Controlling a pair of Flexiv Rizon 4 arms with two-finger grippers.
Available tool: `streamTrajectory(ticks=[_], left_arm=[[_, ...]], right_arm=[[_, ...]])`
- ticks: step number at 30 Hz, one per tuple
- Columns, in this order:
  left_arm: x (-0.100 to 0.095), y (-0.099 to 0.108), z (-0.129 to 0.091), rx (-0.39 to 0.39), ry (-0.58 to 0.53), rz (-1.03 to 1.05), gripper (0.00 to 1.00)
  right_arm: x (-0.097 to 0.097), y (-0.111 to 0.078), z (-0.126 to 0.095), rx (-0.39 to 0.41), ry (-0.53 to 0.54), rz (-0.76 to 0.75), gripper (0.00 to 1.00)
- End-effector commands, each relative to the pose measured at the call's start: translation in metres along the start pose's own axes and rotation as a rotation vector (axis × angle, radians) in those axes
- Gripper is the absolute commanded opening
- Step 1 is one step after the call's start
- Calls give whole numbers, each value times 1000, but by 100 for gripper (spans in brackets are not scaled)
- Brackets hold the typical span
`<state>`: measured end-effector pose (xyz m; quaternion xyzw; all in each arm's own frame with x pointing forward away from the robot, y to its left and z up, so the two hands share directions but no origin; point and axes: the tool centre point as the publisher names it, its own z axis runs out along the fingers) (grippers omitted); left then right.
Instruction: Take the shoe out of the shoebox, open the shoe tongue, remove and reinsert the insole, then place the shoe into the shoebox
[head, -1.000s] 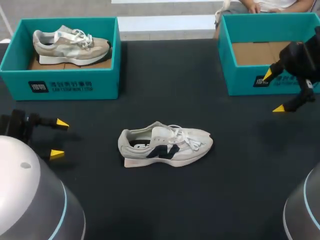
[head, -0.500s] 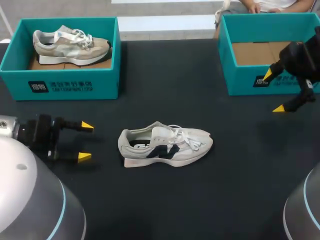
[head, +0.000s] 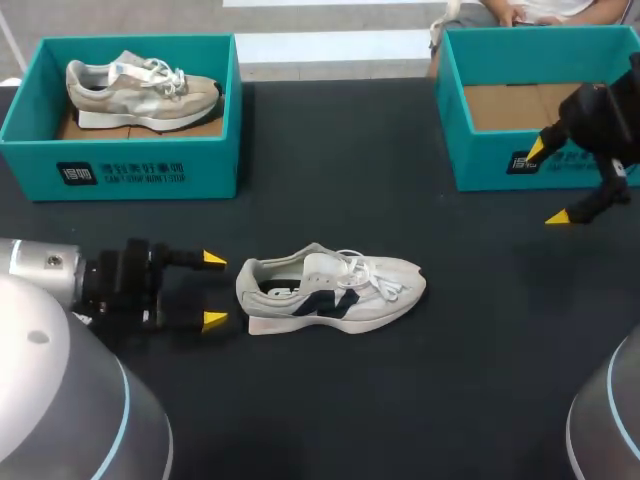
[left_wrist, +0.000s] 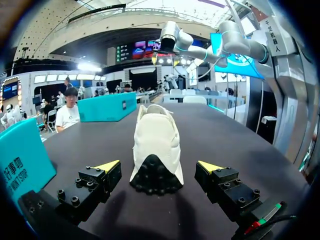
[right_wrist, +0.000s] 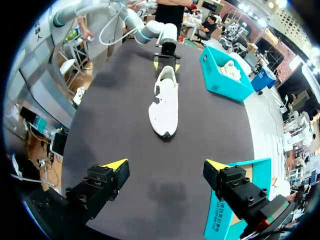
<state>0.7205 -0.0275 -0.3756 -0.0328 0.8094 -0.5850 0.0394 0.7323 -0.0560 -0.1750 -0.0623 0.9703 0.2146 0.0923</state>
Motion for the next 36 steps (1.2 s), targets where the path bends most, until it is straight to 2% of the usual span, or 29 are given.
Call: streamTrajectory(ticks=[1, 12, 27, 36], left_arm=[[-4, 1, 3, 0, 6, 0, 100], [-4, 1, 3, 0, 6, 0, 100], [-1, 9, 42, -80, 33, 35, 100], [-3, 11, 61, -70, 3, 33, 100]], right_arm=[[-1, 1, 1, 3, 3, 1, 100], [-1, 1, 1, 3, 3, 1, 100], [-1, 1, 1, 3, 3, 1, 100], [-1, 1, 1, 3, 3, 1, 100]])
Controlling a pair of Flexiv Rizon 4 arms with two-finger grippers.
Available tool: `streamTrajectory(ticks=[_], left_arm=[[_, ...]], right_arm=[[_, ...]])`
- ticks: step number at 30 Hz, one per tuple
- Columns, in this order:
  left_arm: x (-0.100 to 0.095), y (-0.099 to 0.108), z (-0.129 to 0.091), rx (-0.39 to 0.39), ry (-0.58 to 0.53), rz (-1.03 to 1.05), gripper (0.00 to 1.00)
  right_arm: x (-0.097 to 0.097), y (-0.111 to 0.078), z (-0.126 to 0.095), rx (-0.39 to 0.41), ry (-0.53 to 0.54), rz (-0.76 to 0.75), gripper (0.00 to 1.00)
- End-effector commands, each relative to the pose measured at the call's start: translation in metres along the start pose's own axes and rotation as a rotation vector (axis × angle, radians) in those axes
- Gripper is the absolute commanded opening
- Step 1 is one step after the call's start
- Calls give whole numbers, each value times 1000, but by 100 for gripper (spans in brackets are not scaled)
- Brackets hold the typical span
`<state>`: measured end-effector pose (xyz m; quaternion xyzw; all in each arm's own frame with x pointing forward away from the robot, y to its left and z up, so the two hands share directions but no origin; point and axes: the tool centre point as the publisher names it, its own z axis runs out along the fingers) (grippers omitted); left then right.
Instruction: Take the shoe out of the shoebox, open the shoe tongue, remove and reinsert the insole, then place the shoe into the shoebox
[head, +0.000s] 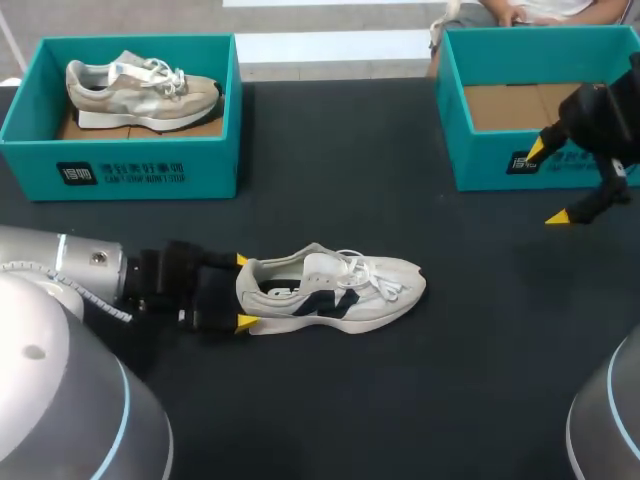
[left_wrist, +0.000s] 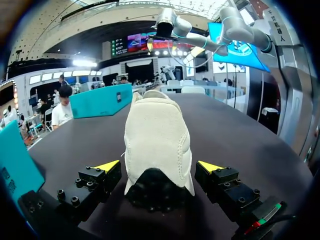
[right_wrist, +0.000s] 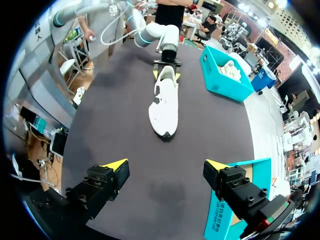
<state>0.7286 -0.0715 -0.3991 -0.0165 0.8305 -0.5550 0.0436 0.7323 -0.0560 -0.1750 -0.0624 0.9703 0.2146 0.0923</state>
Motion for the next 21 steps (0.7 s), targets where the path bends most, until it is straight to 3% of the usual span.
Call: streamTrajectory(ticks=[1, 9, 10, 11, 12, 15, 21], left_arm=[[0, 3, 13, -3, -10, -5, 100], [0, 9, 24, -7, -25, -21, 100], [-1, 9, 25, -7, -26, -22, 92], [-1, 10, 25, -8, -27, -22, 76], [-1, 10, 26, -9, -28, -23, 46], [-1, 10, 26, -11, -27, -26, 0], [1, 10, 26, -11, -19, -25, 0]], right_arm=[[-1, 1, 1, 3, 3, 1, 100], [-1, 1, 1, 3, 3, 1, 100], [-1, 1, 1, 3, 3, 1, 100], [-1, 1, 1, 3, 3, 1, 100], [-1, 1, 1, 3, 3, 1, 100], [-1, 1, 1, 3, 3, 1, 100], [-1, 1, 1, 3, 3, 1, 100]])
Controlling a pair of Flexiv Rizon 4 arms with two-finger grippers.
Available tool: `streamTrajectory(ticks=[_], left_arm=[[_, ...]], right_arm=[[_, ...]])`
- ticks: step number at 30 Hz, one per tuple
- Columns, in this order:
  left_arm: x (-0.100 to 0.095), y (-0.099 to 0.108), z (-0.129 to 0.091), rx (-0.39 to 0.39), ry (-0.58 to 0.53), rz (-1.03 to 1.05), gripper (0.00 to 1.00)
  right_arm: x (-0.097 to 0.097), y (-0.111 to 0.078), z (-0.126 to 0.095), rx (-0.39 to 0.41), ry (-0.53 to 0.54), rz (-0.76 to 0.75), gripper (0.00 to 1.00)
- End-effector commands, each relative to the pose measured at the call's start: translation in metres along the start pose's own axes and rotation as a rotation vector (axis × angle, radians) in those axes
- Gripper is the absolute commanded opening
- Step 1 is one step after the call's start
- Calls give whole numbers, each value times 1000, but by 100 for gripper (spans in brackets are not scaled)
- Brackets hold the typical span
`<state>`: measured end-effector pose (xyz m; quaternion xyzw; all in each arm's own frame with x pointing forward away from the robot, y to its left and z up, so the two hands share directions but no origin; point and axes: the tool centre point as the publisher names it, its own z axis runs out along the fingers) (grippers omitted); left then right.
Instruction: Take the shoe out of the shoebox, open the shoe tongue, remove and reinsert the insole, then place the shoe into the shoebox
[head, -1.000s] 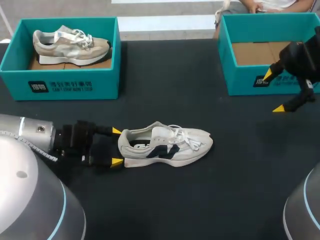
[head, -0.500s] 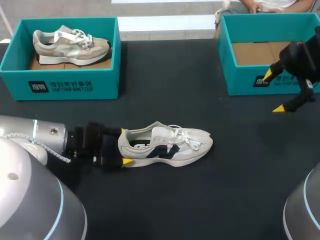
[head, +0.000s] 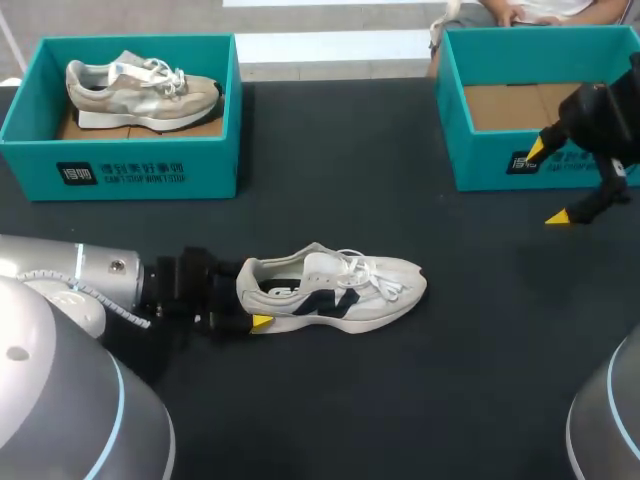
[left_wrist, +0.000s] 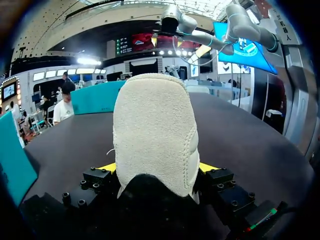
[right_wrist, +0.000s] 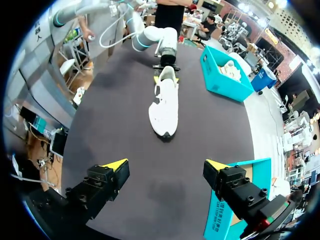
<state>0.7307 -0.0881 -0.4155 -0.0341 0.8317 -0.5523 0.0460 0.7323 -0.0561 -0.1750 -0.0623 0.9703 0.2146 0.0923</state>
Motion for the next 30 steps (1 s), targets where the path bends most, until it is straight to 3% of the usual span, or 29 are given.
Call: streamTrajectory(ticks=[1, 14, 17, 19, 23, 26, 27, 28, 30], left_arm=[[1, 0, 4, -4, 5, 2, 0], [1, -3, 5, -7, 22, 5, 0], [1, -3, 5, -7, 22, 5, 0], [1, -3, 5, -7, 22, 5, 0], [1, -3, 5, -7, 22, 5, 0], [1, -3, 5, -7, 22, 5, 0], [1, -3, 5, -7, 22, 5, 0], [1, -3, 5, -7, 22, 5, 0], [1, -3, 5, -7, 22, 5, 0]], right_arm=[[-1, 1, 1, 3, 3, 1, 100], [-1, 1, 1, 3, 3, 1, 100], [-11, 19, 10, 63, -55, 136, 100], [-15, 29, 20, 123, -87, 305, 100], [-19, 47, 36, 131, -212, 547, 100], [-18, 56, 44, 193, -258, 725, 100], [-19, 61, 48, 218, -251, 745, 100], [-22, 69, 53, 192, -247, 710, 100], [-22, 69, 53, 192, -247, 710, 100]])
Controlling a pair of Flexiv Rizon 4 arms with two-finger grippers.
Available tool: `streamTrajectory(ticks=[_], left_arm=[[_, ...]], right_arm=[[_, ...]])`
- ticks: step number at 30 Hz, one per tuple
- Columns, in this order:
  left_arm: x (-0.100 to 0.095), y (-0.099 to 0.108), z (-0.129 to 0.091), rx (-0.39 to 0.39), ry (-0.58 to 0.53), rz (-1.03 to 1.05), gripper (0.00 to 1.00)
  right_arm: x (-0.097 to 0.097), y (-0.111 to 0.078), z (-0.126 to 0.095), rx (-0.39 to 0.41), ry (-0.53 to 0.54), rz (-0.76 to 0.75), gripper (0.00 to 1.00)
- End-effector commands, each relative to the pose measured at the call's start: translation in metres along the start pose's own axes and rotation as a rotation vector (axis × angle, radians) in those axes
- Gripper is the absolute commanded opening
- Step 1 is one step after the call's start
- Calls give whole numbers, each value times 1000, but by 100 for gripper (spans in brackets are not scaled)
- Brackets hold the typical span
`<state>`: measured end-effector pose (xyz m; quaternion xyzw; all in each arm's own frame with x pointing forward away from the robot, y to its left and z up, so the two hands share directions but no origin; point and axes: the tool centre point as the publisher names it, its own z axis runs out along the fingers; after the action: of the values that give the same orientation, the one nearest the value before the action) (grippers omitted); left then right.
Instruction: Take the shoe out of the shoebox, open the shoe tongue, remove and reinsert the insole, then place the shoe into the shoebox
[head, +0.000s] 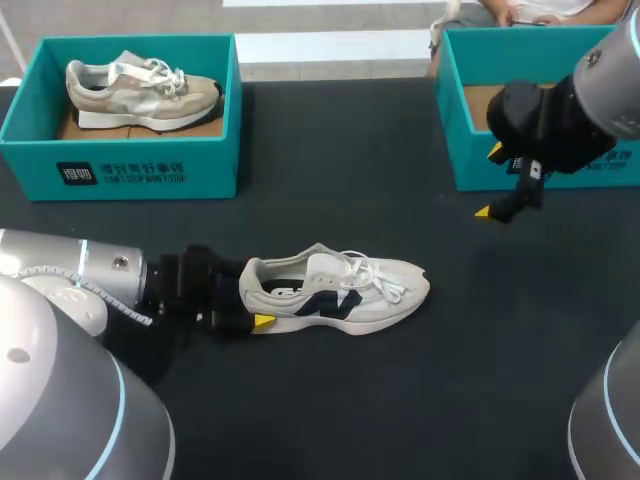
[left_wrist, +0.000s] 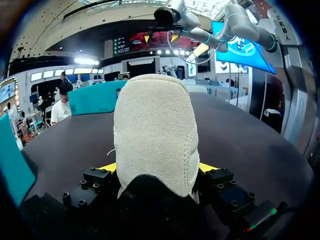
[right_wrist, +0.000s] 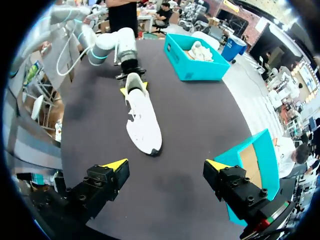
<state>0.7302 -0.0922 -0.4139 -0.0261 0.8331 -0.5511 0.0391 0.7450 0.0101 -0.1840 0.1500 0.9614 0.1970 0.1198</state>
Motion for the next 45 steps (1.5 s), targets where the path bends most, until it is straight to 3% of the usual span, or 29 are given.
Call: streamTrajectory(ticks=[1, 14, 15, 16, 18, 19, 23, 24, 25, 29, 31, 33, 45], left_arm=[[0, 0, 2, -4, 1, 0, 0], [0, 0, 2, -4, 1, 0, 0], [0, 0, 2, -4, 1, 0, 0], [0, 0, 2, -4, 1, 0, 0], [0, 0, 2, -4, 1, 0, 0], [0, 0, 2, -4, 1, 0, 0], [0, 0, 2, -4, 1, 0, 0], [0, 0, 2, -4, 1, 0, 0], [0, 0, 2, -4, 1, 0, 0], [0, 0, 2, -4, 1, 0, 0], [0, 0, 2, -4, 1, 0, 0], [0, 0, 2, -4, 1, 0, 0], [0, 0, 2, -4, 1, 0, 0]], right_arm=[[3, 17, 14, 118, -114, 307, 100], [3, 17, 14, 118, -114, 307, 100], [4, 16, 17, 83, -118, 386, 100], [12, 19, 22, 22, -155, 498, 100], [21, 25, 29, 61, -191, 583, 100], [28, 31, 33, 24, -208, 639, 100], [47, 46, 46, 75, -309, 750, 100], [53, 49, 50, 122, -321, 761, 100], [58, 52, 54, 111, -342, 800, 100], [83, 64, 77, 158, -358, 933, 100], [91, 66, 86, 157, -364, 999, 100], [99, 74, 100, 116, -298, 1000, 100], [99, 74, 100, 116, -298, 1000, 100]])
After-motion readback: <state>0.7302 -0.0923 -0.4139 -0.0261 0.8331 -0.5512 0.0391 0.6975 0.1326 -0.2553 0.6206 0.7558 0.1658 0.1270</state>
